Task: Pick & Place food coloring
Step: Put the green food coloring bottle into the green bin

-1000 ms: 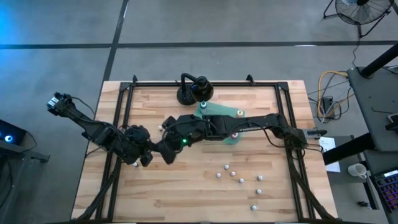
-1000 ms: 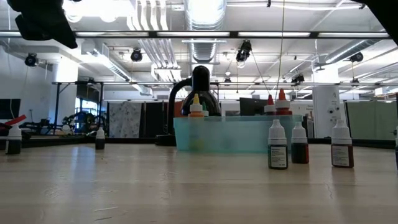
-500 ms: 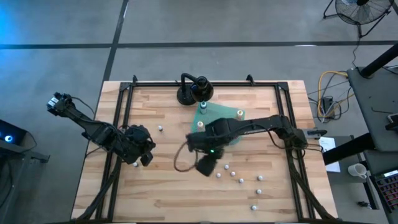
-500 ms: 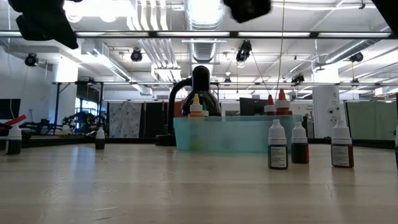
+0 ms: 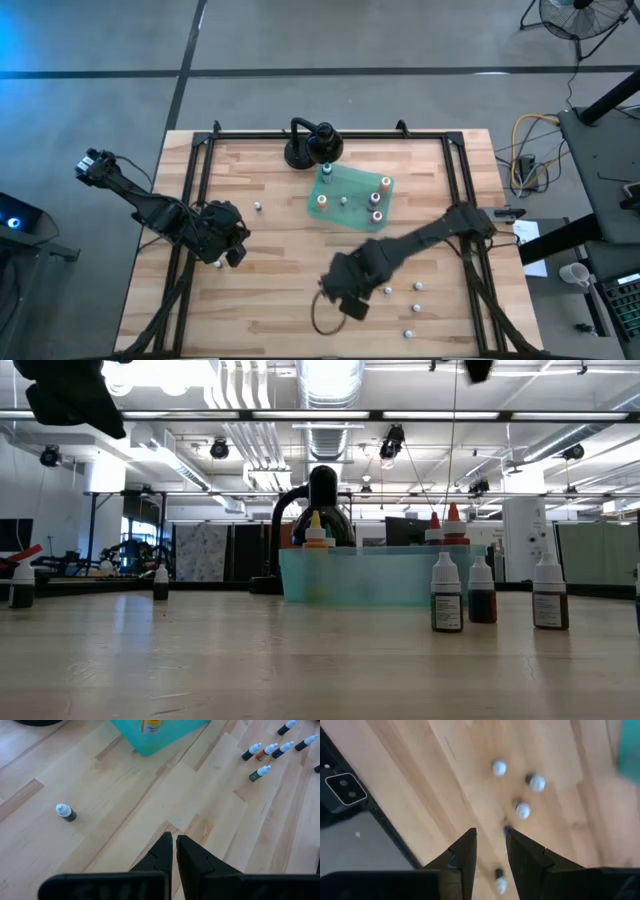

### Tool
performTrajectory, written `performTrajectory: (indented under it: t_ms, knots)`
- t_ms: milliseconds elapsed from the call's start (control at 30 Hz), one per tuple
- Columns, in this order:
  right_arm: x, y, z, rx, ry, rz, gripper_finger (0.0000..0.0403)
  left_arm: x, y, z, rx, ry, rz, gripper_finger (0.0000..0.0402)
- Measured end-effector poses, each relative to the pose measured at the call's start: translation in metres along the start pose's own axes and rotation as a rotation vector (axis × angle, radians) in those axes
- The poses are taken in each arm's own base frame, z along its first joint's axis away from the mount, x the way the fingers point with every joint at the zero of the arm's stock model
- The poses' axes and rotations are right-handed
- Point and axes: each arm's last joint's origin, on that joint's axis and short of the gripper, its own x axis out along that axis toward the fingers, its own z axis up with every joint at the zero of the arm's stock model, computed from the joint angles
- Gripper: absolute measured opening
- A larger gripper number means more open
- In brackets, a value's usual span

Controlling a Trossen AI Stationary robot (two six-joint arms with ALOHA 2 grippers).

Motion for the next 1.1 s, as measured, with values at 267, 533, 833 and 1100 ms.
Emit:
performTrajectory:
  t_ms: [267, 533, 833, 1100]
  knots:
    - [0.011, 0.011, -0.037, 0.550, -0.010, -0.078, 0.0093, 0.000, 0.000, 0.000, 0.000, 0.000, 0.000, 0.0000]
    - [0.015, 0.005, -0.108, 0.973, -0.030, -0.159, 0.0093, 0.000, 0.000, 0.000, 0.000, 0.000, 0.000, 0.0000]
    - [0.035, -0.028, -0.144, 1.100, -0.010, -0.152, 0.0093, 0.000, 0.000, 0.000, 0.001, 0.000, 0.000, 0.0000]
    - [0.074, -0.056, -0.145, 1.100, 0.015, -0.058, 0.0093, 0.000, 0.000, 0.000, 0.000, 0.000, 0.000, 0.0000]
